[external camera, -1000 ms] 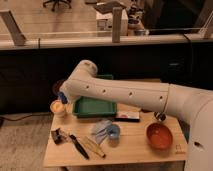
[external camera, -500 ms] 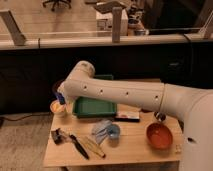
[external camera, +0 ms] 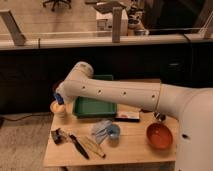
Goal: Place sponge in tray
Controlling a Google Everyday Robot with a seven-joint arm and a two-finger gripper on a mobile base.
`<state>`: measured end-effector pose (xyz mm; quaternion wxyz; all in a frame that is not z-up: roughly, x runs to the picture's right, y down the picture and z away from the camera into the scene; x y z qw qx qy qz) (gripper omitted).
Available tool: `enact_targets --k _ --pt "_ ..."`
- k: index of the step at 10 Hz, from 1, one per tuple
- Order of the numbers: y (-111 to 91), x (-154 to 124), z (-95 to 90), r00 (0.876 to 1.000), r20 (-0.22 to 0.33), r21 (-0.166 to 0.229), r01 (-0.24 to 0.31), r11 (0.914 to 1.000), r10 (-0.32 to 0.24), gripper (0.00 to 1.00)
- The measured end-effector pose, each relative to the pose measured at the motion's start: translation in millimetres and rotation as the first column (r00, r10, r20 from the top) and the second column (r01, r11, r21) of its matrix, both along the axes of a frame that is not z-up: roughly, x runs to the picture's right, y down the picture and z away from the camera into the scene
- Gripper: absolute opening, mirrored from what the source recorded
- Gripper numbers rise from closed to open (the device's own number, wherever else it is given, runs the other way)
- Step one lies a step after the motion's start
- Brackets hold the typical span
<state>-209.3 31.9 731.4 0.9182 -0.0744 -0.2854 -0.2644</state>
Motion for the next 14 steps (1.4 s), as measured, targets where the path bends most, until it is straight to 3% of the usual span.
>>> enact_targets --k 2,7,14 --pt "-1.5 -2.7 3.6 1.000 -0.001 0.002 0.001 1.0000 -0.001 0.00" --pt "-13.6 36.9 20.5 0.995 -0.084 0.001 -0.048 0.9989 0.048 0.00" --pt "-16.9 95.6 66.8 0.969 -0.222 -0.035 -0.123 0.9918 0.113 0.00"
